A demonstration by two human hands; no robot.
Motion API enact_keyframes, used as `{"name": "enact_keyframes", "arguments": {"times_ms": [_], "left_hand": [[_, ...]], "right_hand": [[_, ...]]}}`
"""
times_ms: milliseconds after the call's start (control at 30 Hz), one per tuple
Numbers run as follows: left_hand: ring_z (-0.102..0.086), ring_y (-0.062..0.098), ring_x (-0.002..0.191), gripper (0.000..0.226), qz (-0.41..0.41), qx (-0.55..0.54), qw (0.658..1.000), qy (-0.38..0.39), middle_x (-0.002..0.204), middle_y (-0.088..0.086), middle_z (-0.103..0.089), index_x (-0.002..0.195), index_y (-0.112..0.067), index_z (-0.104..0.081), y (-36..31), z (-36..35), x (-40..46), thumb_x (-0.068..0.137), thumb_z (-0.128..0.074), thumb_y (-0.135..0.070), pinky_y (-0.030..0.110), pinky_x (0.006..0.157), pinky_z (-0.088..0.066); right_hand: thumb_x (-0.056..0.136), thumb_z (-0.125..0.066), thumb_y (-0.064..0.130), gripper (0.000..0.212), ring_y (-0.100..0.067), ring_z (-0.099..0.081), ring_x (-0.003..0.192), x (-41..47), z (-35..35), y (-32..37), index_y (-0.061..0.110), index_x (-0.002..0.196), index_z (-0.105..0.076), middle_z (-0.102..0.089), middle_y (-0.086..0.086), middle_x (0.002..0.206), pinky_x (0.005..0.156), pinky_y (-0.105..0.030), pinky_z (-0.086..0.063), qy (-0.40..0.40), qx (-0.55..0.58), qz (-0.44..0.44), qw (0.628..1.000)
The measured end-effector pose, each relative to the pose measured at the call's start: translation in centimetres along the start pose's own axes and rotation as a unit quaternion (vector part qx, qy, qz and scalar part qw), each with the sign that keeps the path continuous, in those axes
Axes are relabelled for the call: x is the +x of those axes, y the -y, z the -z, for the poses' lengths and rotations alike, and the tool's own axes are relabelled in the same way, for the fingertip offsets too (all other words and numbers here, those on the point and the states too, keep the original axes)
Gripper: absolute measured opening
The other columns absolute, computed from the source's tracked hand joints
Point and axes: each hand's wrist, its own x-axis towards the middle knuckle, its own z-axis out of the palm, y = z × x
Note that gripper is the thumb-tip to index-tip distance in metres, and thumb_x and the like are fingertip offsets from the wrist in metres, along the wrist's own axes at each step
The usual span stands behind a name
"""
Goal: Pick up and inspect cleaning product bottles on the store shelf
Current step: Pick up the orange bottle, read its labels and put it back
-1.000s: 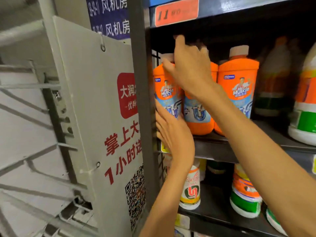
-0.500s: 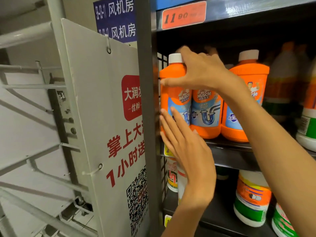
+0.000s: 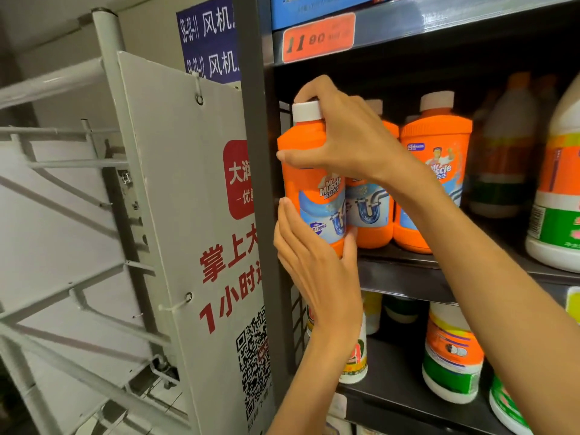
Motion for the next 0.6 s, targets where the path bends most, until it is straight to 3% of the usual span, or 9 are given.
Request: {"name": "enact_keyframes", "arguments": {"times_ms": [167, 267, 367, 500, 600], "left_hand": [[-0.028, 0.017, 0.14, 0.095, -0.026, -0.05, 0.998, 0.0, 0.153, 0.005, -0.027, 0.149, -0.025, -0.007, 0.2, 1.3, -0.7, 0.081, -0.073, -0.032, 0.043, 0.11, -0.036], [-0.045, 0.017, 0.126, 0.092, -0.044, -0.085, 0.995, 0.015, 0.143, 0.005, -0.038, 0.144, -0.045, -0.006, -0.2, 3.1, -1.0, 0.078, -0.069, -0.041, 0.046, 0.093, -0.051], [-0.056, 0.014, 0.111, 0.086, -0.04, -0.146, 0.987, 0.049, 0.129, -0.003, -0.048, 0.133, -0.062, -0.017, -0.7, 5.2, -2.2, 0.072, -0.073, -0.041, 0.032, 0.081, -0.058], [-0.063, 0.003, 0.107, 0.082, 0.055, -0.34, 0.931, 0.122, 0.122, -0.022, -0.06, 0.131, -0.058, -0.035, -1.8, 7.8, -4.3, 0.065, -0.079, -0.034, 0.014, 0.074, -0.055], [-0.066, 0.008, 0.103, 0.07, 0.13, -0.391, 0.887, 0.21, 0.115, -0.019, -0.066, 0.121, -0.058, -0.048, -2.1, 9.3, -5.5, 0.06, -0.077, -0.038, 0.021, 0.074, -0.057]], "right_hand": [[0.073, -0.075, 0.047, 0.066, -0.013, -0.055, 0.098, -2.0, 0.7, 0.3, 0.014, 0.123, -0.046, -0.053, 0.005, 0.111, 0.081, -0.03, -0.052, -0.065, 0.06, 0.007, 0.996], [0.072, -0.077, 0.046, 0.068, -0.016, -0.055, 0.107, -3.4, 1.7, 0.2, 0.016, 0.126, -0.048, -0.053, 0.005, 0.117, 0.087, -0.034, -0.052, -0.095, 0.131, -0.037, 0.986], [0.07, -0.079, 0.044, 0.074, -0.016, -0.055, 0.112, -5.0, 2.6, 0.3, 0.019, 0.131, -0.045, -0.054, -0.002, 0.126, 0.088, -0.028, -0.053, -0.088, 0.199, -0.074, 0.973], [0.073, -0.078, 0.025, 0.066, -0.014, -0.063, 0.106, -8.1, 2.3, 0.9, 0.014, 0.129, -0.046, -0.061, -0.005, 0.12, 0.086, -0.028, -0.055, -0.038, 0.45, -0.099, 0.887], [0.068, -0.071, 0.033, 0.068, -0.016, -0.071, 0.086, -10.2, 1.6, 0.8, 0.018, 0.13, -0.047, -0.069, -0.003, 0.104, 0.071, -0.03, -0.056, -0.004, 0.561, -0.176, 0.809]]}}
